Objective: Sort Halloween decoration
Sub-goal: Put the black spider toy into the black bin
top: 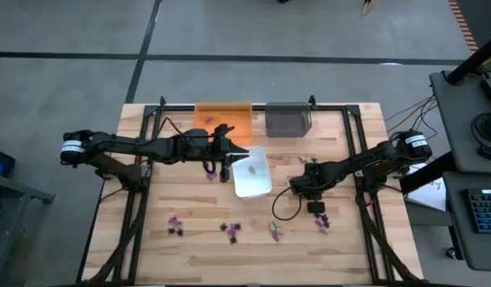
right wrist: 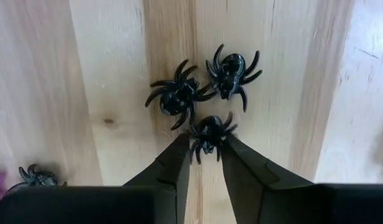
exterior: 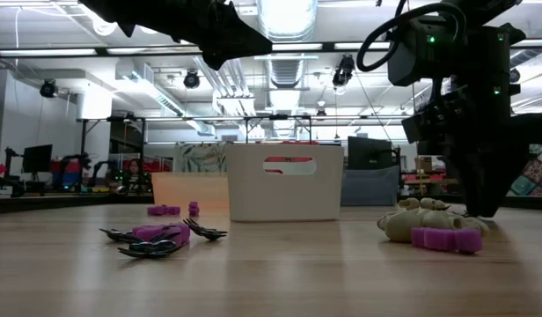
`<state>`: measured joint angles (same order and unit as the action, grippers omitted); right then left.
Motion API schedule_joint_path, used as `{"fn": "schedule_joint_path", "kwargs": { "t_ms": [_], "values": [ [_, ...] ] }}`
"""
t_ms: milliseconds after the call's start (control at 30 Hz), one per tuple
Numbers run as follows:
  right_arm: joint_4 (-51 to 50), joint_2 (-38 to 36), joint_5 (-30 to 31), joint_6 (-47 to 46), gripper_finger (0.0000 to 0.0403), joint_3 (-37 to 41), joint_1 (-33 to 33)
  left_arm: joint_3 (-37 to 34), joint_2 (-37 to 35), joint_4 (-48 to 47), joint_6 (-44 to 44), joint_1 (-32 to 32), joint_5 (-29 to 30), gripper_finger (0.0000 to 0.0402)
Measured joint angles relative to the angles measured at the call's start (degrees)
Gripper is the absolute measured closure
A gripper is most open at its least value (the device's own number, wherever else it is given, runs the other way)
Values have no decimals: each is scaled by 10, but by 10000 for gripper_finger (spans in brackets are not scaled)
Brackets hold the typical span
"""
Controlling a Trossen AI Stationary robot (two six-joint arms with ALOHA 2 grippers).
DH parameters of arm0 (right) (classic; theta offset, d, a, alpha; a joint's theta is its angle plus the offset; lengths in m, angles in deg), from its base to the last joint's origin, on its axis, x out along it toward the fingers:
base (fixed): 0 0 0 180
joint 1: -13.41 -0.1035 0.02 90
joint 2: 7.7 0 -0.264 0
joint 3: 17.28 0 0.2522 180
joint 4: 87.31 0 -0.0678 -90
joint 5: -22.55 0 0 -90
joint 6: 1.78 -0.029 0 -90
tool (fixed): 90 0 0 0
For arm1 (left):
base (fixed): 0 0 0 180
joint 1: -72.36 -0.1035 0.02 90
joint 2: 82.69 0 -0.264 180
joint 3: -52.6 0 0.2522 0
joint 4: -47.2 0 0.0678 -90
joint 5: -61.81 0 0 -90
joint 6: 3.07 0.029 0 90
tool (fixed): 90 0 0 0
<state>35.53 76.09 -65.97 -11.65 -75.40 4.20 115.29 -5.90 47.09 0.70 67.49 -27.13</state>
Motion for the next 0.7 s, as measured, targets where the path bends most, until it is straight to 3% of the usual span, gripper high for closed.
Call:
{"fn": "schedule_joint_path", "kwargs": {
  "t_ms": [467, 700],
  "values": [
    [-7, -10, -2, -7, 371, -1, 0, 0, 0, 1, 2, 0, 0, 361],
    [-21, -28, -34, -54, 389, -1, 0, 0, 0, 8, 1, 3, 0, 361]
  ]
}}
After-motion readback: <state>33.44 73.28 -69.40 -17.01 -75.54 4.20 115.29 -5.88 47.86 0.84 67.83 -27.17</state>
